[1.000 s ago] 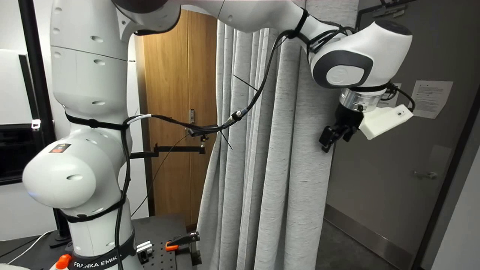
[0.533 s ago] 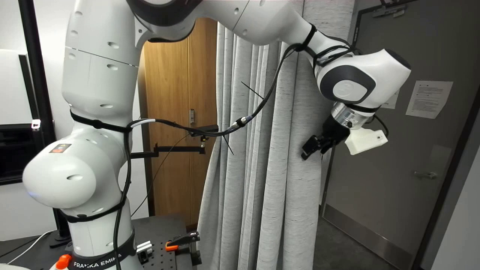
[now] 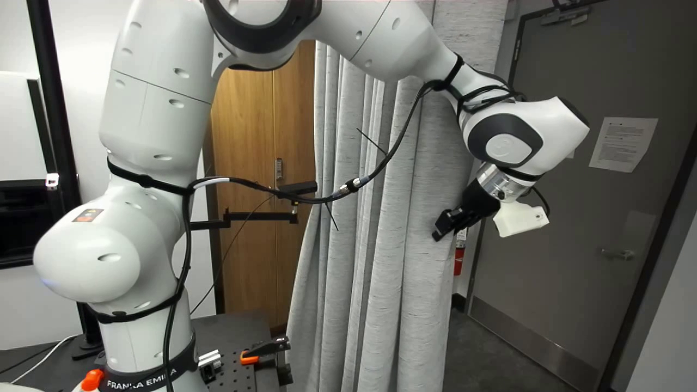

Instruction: Slide the curtain to the right

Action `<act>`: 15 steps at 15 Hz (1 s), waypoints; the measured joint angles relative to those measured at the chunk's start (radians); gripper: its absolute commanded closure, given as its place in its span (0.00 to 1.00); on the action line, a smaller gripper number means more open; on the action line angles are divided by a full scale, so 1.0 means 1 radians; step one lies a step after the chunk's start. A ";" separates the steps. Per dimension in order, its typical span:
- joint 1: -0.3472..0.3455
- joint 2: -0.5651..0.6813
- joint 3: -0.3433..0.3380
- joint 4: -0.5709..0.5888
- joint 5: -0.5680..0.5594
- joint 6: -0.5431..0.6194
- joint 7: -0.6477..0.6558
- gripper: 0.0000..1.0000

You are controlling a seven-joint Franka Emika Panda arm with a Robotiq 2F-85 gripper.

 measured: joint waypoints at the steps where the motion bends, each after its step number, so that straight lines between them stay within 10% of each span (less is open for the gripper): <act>1: 0.000 0.000 0.000 0.004 -0.007 0.001 0.013 0.91; 15: -0.043 -0.045 -0.056 0.144 -0.129 0.169 0.254 1.00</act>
